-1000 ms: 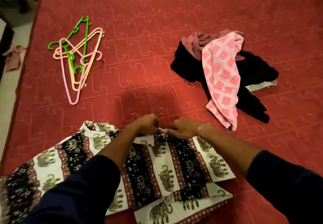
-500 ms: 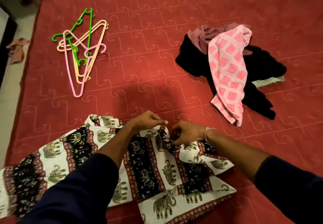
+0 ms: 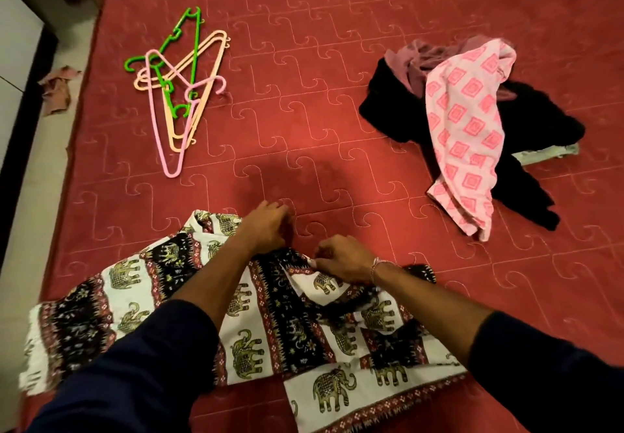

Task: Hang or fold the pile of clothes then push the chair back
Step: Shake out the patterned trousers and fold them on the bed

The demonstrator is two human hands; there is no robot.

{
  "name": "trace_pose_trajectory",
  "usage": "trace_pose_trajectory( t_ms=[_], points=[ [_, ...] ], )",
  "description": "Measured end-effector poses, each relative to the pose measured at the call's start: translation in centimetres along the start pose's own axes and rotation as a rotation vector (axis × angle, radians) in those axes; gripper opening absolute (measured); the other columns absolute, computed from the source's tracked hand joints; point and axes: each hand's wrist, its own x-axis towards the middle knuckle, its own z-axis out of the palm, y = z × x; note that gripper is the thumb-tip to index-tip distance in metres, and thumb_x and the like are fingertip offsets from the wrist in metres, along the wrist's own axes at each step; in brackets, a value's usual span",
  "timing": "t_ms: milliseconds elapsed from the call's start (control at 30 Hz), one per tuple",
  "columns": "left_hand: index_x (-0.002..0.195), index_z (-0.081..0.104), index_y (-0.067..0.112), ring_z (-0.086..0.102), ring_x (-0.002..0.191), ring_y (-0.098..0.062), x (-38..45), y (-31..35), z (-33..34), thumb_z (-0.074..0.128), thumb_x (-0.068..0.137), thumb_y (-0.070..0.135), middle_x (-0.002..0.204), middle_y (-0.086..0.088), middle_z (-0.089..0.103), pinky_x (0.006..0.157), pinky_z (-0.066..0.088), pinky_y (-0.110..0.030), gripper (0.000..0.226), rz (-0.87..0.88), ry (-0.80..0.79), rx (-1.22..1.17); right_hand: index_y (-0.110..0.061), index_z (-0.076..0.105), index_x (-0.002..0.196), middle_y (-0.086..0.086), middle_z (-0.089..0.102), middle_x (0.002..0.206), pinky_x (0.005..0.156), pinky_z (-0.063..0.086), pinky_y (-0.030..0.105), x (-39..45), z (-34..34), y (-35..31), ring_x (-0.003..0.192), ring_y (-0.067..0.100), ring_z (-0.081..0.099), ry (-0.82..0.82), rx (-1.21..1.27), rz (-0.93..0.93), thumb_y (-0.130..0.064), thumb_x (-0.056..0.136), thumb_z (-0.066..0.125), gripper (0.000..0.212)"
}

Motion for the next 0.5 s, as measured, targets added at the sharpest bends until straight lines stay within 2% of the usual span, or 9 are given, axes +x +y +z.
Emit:
trace_pose_trajectory(
  t_ms=[100,167,267,367,433,500],
  points=[
    [0.137,0.045,0.016,0.049,0.117,-0.023,-0.6,-0.4,-0.9,0.076,0.082,0.026,0.127,-0.004,0.056,0.1,0.045,-0.039,0.064,0.068,-0.072,0.206,-0.017,0.07,0.097,-0.003,0.074,0.085,0.055,0.056,0.023,0.9,1.4,-1.6,0.063,0.011,0.069,0.04,0.049,-0.024,-0.03,0.093,0.07,0.014],
    [0.137,0.046,0.019,0.057,0.111,-0.022,-0.5,-0.6,-1.4,0.078,0.081,0.027,0.123,-0.003,0.061,0.095,0.05,-0.037,0.065,0.075,-0.132,0.25,-0.015,0.065,0.09,0.0,0.069,0.082,0.056,0.055,0.022,1.1,1.6,-2.1,0.064,0.013,0.066,0.048,0.076,-0.023,-0.023,0.091,0.071,0.01],
    [0.133,0.048,0.022,0.06,0.098,-0.018,-0.3,-1.3,-1.8,0.081,0.077,0.025,0.116,0.001,0.063,0.083,0.053,-0.03,0.066,0.04,-0.264,0.173,-0.014,0.056,0.079,0.005,0.061,0.077,0.057,0.05,0.027,0.8,0.7,-2.0,0.063,0.018,0.057,-0.017,0.371,-0.009,-0.014,0.091,0.067,0.016],
    [0.131,0.049,0.021,0.059,0.101,-0.017,-0.4,-1.5,-2.5,0.081,0.077,0.02,0.115,0.003,0.061,0.087,0.052,-0.031,0.062,0.057,-0.336,0.154,-0.015,0.048,0.07,-0.001,0.054,0.071,0.054,0.045,0.019,0.1,-0.3,-1.4,0.06,0.009,0.053,-0.166,0.65,0.042,-0.004,0.092,0.063,0.029],
    [0.129,0.052,0.02,0.06,0.104,-0.019,-0.4,-1.7,-2.5,0.077,0.082,0.016,0.116,0.001,0.062,0.091,0.054,-0.034,0.054,0.066,-0.343,0.176,-0.014,0.048,0.07,-0.002,0.054,0.072,0.056,0.046,0.017,0.1,-0.4,-1.1,0.062,0.006,0.053,-0.258,0.747,0.068,0.002,0.091,0.063,0.03],
    [0.126,0.057,0.018,0.062,0.1,-0.018,-0.4,-2.2,-2.2,0.072,0.087,0.015,0.109,0.002,0.063,0.089,0.056,-0.033,0.041,0.069,-0.326,0.21,-0.011,0.054,0.085,0.0,0.06,0.083,0.061,0.05,0.018,0.1,-0.1,-1.2,0.068,0.007,0.058,-0.264,0.775,0.122,0.003,0.088,0.067,0.019]
  ],
)
